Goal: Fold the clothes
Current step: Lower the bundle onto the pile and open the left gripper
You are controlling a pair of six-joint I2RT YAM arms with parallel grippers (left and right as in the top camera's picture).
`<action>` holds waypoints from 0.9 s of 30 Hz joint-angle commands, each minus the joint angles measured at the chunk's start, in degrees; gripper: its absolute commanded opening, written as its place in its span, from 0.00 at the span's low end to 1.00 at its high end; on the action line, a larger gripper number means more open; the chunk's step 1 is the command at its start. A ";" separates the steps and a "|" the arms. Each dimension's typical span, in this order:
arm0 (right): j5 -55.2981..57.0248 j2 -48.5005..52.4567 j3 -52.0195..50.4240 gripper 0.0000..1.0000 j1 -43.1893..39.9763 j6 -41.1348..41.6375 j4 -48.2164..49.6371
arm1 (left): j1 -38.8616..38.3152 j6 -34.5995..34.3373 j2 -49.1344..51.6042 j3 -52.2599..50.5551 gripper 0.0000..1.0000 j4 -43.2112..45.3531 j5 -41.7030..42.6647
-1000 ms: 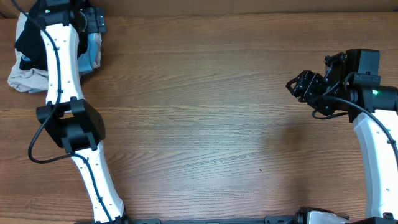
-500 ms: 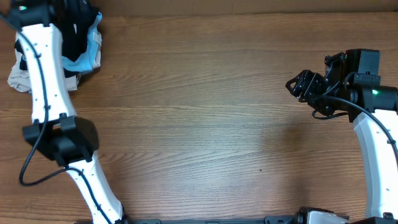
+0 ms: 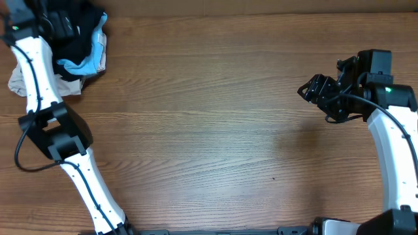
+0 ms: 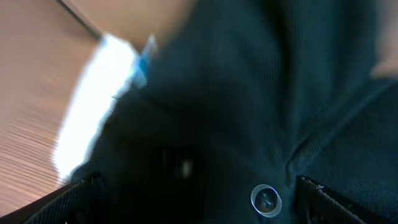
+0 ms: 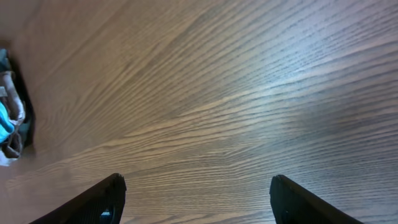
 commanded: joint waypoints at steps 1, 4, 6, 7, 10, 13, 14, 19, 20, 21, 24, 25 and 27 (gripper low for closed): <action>-0.04 1.62 0.24 0.78 0.11 0.00 0.02 | -0.72 0.90 6.14 0.20 1.00 -3.04 2.58; 0.02 1.79 0.24 0.78 0.11 -0.44 0.22 | -0.98 0.90 9.11 0.20 1.00 -5.25 2.56; 0.04 1.79 0.24 0.78 0.11 -0.48 0.48 | -1.01 0.90 9.66 0.20 1.00 -6.32 2.54; 0.02 1.79 0.26 0.78 0.11 -0.48 0.59 | -0.98 0.90 9.64 0.22 1.00 -6.78 2.54; -0.02 1.77 0.52 0.78 0.11 -1.44 1.27 | -0.98 0.90 6.78 0.42 1.00 -7.76 2.27; 0.00 1.77 1.92 0.79 0.11 -3.96 1.55 | -0.96 0.90 1.99 0.50 1.00 -8.20 2.05; 0.02 1.73 2.69 0.79 0.11 -5.09 1.60 | -0.96 0.90 0.15 0.50 1.00 -8.33 2.05; 0.20 1.27 8.70 0.91 0.11 -8.85 1.44 | -0.98 0.87 -12.13 0.50 1.00 -9.22 1.92; 0.26 1.03 10.19 0.93 0.11 -9.20 1.33 | -0.98 0.87 -15.06 0.50 1.00 -9.55 1.92; 0.26 0.70 11.98 0.95 0.11 -9.51 1.25 | -0.98 0.87 -17.40 0.50 1.00 -10.21 1.95; 0.48 -0.76 17.44 0.95 0.11 -10.75 0.04 | -0.98 -0.46 -24.30 0.50 1.00 -14.16 2.14; 0.61 -1.38 19.30 0.96 0.11 -11.26 -0.66 | -0.98 -0.59 -26.29 0.50 1.00 -15.43 2.12; 0.66 -3.08 23.26 0.97 0.11 -12.09 -2.32 | -0.98 -0.59 -29.33 0.50 1.00 -16.46 2.12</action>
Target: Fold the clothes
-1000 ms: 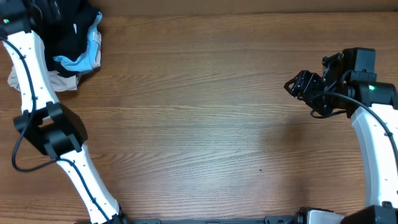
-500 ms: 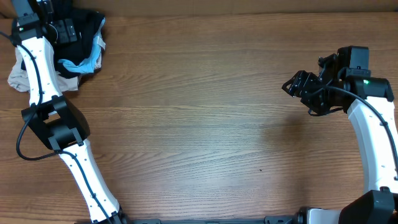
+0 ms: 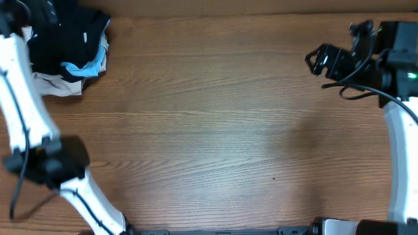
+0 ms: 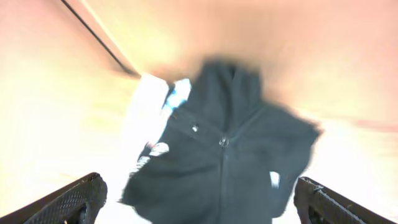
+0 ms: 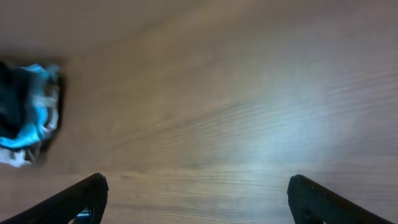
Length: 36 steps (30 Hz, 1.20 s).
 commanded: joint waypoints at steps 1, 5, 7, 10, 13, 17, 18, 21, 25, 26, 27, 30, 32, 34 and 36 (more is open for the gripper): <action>0.57 -5.86 8.59 1.00 0.07 -2.78 -2.29 | -0.76 -0.81 -8.85 0.74 1.00 -1.07 0.42; 0.52 -11.21 14.99 1.00 0.07 -2.73 -6.05 | -0.76 -0.81 -11.96 0.74 1.00 -1.07 0.39; 0.52 -14.40 17.03 1.00 0.07 -2.73 -7.80 | -0.76 -0.81 -12.31 0.74 1.00 -1.07 0.39; 0.50 -19.58 17.57 1.00 0.07 -2.73 -8.44 | -0.76 -0.81 -12.04 0.74 1.00 -1.22 0.39; 0.11 -23.93 17.57 1.00 0.07 -2.73 -8.87 | -0.76 -0.81 -11.85 0.74 1.00 -1.44 0.39; 0.11 -28.44 17.57 1.00 0.07 -2.73 -8.96 | -0.76 -0.81 -11.85 0.74 1.00 -2.60 0.39; 0.11 -28.92 17.57 1.00 0.07 -2.73 -8.96 | -0.76 -0.81 -11.85 0.74 1.00 -3.15 0.39; 0.11 -29.33 17.57 1.00 0.07 -2.73 -8.98 | -0.76 -0.81 -11.85 0.74 1.00 -4.63 0.39; 0.11 -29.07 17.38 1.00 0.07 -2.73 -10.49 | -0.76 -0.81 -11.85 0.74 1.00 -6.43 0.39; 0.13 -29.03 17.35 1.00 0.07 -2.75 -10.82 | -0.76 -0.81 -11.85 0.74 1.00 -6.93 0.39; 0.46 -28.76 17.35 1.00 -0.07 -2.78 -10.71 | -0.76 -0.81 -11.85 0.74 1.00 -7.48 0.39; 0.96 -29.00 17.27 1.00 -0.04 -2.75 -9.09 | -0.76 -0.81 -11.85 0.74 1.00 -8.66 0.39; 0.98 -29.46 15.82 1.00 0.15 -2.75 -6.58 | -0.76 -0.81 -11.85 0.74 1.00 -8.92 0.39; 0.98 -30.91 12.11 1.00 0.55 -2.78 -2.25 | -0.76 -0.81 -11.85 0.74 1.00 -8.92 0.39; 1.18 -33.22 6.45 1.00 1.09 -2.78 3.76 | -0.76 -0.81 -11.85 0.74 1.00 -8.90 0.39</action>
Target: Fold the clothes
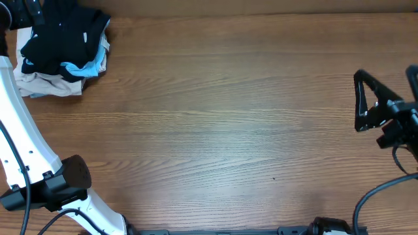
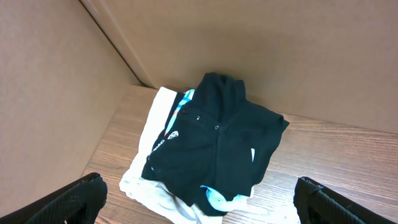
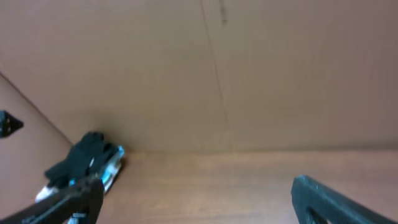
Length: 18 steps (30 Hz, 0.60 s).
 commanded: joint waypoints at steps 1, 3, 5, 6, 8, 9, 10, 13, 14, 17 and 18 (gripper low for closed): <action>1.18 -4.11 -9.53 1.00 1.27 -0.26 7.67 | -0.76 -0.81 -0.02 -0.13 1.00 0.02 0.24; 2.05 -7.93 -17.92 1.00 1.64 -0.26 15.21 | -0.76 -0.81 -0.02 -0.13 1.00 0.00 0.24; 2.36 -11.72 -25.75 1.00 1.64 -0.26 21.31 | -0.76 -0.81 -0.02 -0.13 1.00 0.02 0.24; 2.69 -13.88 -30.08 1.00 1.66 -0.26 24.35 | -0.76 -0.81 -0.02 -0.13 1.00 0.00 0.24; 2.95 -19.30 -40.39 1.00 1.66 -0.24 31.74 | -0.76 -0.81 -0.02 -0.13 1.00 0.00 0.24; 2.95 -20.52 -42.64 1.00 1.64 -0.26 33.35 | -0.76 -0.81 -0.02 -0.13 1.00 0.00 0.24; 2.93 -23.17 -47.60 1.00 1.66 -0.24 36.87 | -0.76 -0.81 -0.02 -0.13 1.00 0.02 0.24; 2.99 -30.38 -60.92 1.00 1.90 -0.26 46.42 | -0.76 -0.81 -0.02 -0.13 1.00 0.00 0.24; 3.32 -32.37 -64.52 1.00 2.16 -0.26 48.98 | -0.76 -0.81 -0.02 -0.13 1.00 0.00 0.24; 5.66 -38.69 -76.04 1.00 3.85 -0.26 56.78 | -0.76 -0.81 -0.02 -0.13 1.00 0.00 0.24; 6.80 -40.59 -79.69 1.00 4.59 -0.26 58.99 | -0.76 -0.81 -0.02 -0.13 1.00 0.00 0.24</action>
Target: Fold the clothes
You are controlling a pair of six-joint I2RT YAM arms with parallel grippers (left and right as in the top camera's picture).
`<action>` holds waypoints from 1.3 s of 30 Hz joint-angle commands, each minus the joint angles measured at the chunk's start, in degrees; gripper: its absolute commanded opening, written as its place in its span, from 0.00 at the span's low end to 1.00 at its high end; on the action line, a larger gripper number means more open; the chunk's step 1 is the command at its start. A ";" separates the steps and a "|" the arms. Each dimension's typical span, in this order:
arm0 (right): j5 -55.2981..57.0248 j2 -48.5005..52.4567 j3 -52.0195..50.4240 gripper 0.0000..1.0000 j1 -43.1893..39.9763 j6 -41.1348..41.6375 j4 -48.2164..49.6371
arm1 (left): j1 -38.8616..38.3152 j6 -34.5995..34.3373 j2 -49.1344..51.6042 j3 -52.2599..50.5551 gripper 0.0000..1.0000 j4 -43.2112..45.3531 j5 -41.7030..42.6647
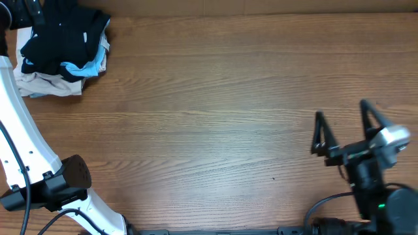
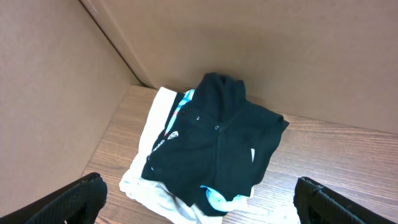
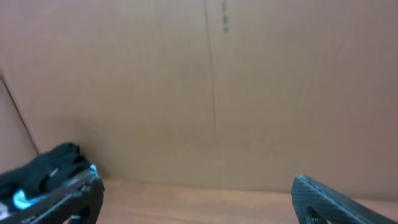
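Observation:
The pile of clothes (image 1: 62, 46) lies in the table's far left corner. A black buttoned garment (image 2: 214, 143) is on top, with a light blue piece (image 2: 214, 199) and a white one (image 2: 146, 183) under it. My left gripper (image 2: 199, 205) hangs high above the pile, open, with nothing between its fingers. My right gripper (image 1: 344, 127) is raised over the table's front right, open and empty. Its camera looks level at the back wall, and the pile (image 3: 43, 168) shows at that view's far left.
The wooden table (image 1: 209, 117) spreads between the arms. Cardboard walls (image 2: 261, 56) close the back and the left side behind the pile. My left arm's white link (image 1: 19, 137) runs along the left edge. The right arm's base (image 1: 385, 212) stands at the front right.
My right gripper has moved from the right edge at mid depth to the front right, further in over the table. The left gripper and the pile have not moved.
First my left gripper was open, close down on the black garment, and the right hovered over the table's right side. Then the left was higher, the pile staying in its corner, and the right was at the back right. Later the right was at the right edge, and now it is at the front right.

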 commanded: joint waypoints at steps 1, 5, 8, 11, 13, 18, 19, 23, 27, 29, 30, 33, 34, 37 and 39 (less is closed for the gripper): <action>4.33 -5.81 -10.58 1.00 2.25 -0.07 4.68 | -0.76 -0.81 -0.02 -0.13 1.00 0.00 0.22; 6.67 -12.92 -20.13 1.00 3.32 -0.07 5.79 | -0.76 -0.81 -0.02 -0.13 1.00 0.00 0.22; 6.67 -17.57 -24.92 1.00 3.32 -0.07 5.77 | -0.76 -0.81 -0.02 -0.13 1.00 0.02 0.22; 7.02 -18.60 -28.13 1.00 3.30 -0.04 7.37 | -0.76 -0.81 -0.02 -0.13 1.00 0.00 0.22; 8.33 -18.64 -29.00 1.00 3.43 -0.02 7.52 | -0.76 -0.81 -0.02 -0.13 1.00 0.02 0.22; 11.47 -18.64 -31.39 1.00 3.43 -0.02 7.72 | -0.76 -0.81 -0.02 -0.13 1.00 0.00 0.22; 11.61 -18.64 -31.36 1.00 3.48 -0.04 6.86 | -0.76 -0.81 -0.02 -0.13 1.00 0.02 0.22; 12.52 -18.64 -31.36 1.00 3.52 -0.04 2.12 | -0.76 -0.81 -0.02 -0.13 1.00 0.02 0.22; 15.17 -18.64 -31.34 1.00 3.52 -0.07 -0.09 | -0.76 -0.81 -0.02 -0.13 1.00 0.00 0.22; 15.37 -18.64 -31.34 1.00 3.52 -0.04 -0.07 | -0.76 -0.81 -0.02 -0.13 1.00 0.02 0.22; 15.37 -18.64 -31.34 1.00 3.52 -0.04 -0.07 | -0.76 -0.81 -0.02 -0.13 1.00 0.02 0.22; 15.37 -18.64 -31.34 1.00 3.52 -0.04 -0.07 | -0.76 -0.81 -0.02 -0.13 1.00 0.02 0.22; 15.37 -18.64 -31.34 1.00 3.52 -0.04 -0.07 | -0.76 -0.81 -0.02 -0.13 1.00 0.02 0.22; 15.37 -18.64 -31.34 1.00 3.52 -0.04 -0.07 | -0.76 -0.81 -0.02 -0.13 1.00 0.02 0.22; 15.34 -18.64 -31.34 1.00 3.52 -0.04 -0.07 | -0.76 -0.81 -0.02 -0.13 1.00 0.02 0.22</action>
